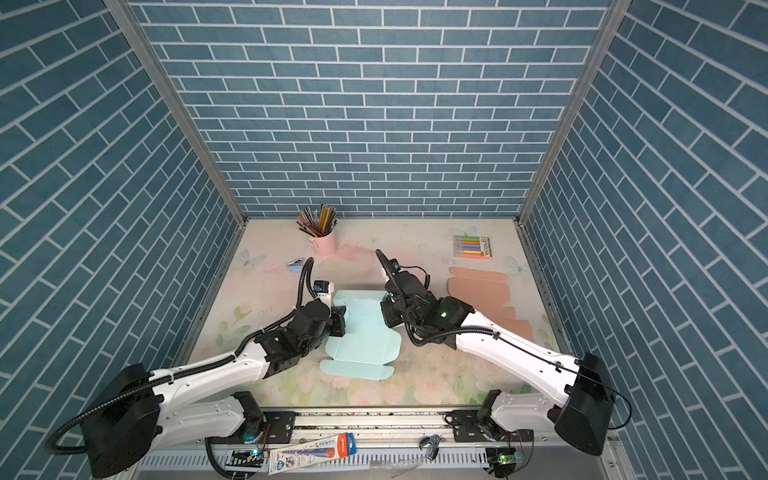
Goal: Fold the paper box
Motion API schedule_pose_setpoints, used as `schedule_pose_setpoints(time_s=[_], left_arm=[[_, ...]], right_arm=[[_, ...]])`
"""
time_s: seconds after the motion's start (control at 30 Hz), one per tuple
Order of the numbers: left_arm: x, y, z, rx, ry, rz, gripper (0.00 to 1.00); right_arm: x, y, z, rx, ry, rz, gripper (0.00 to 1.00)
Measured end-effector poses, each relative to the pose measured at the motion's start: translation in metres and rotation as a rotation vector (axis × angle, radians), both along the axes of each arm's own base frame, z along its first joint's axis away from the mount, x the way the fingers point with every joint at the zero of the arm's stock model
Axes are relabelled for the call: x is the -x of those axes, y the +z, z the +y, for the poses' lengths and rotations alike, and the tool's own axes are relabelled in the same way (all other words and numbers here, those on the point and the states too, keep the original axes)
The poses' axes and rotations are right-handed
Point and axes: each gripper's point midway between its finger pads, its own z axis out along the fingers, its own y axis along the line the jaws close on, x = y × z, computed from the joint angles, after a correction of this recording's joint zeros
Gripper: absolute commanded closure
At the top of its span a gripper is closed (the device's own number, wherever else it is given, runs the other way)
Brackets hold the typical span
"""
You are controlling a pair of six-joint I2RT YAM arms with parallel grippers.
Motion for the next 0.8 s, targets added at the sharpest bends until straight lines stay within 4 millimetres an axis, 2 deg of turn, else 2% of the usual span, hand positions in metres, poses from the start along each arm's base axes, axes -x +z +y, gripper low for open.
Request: schedule_pose_setpoints(time_s=[0.47, 0.63, 0.8], left_arm=[[-0.007, 0.012, 0.009, 0.057, 0.010, 0.035, 0.93], [-0.012, 0.013, 0.017, 0.082, 0.020, 0.046, 0.93], [-0.016, 0.012, 0.021, 0.099, 0.023, 0.058, 0.93]], right_arm=[[-0.001, 0.018, 0.011, -0.056, 0.052, -0.057, 1.00], [0.004, 0.036, 0.009, -0.122, 0.077, -0.104, 0.89], [0.011, 0.054, 0.003, -0.186, 0.097, -0.154, 0.73]])
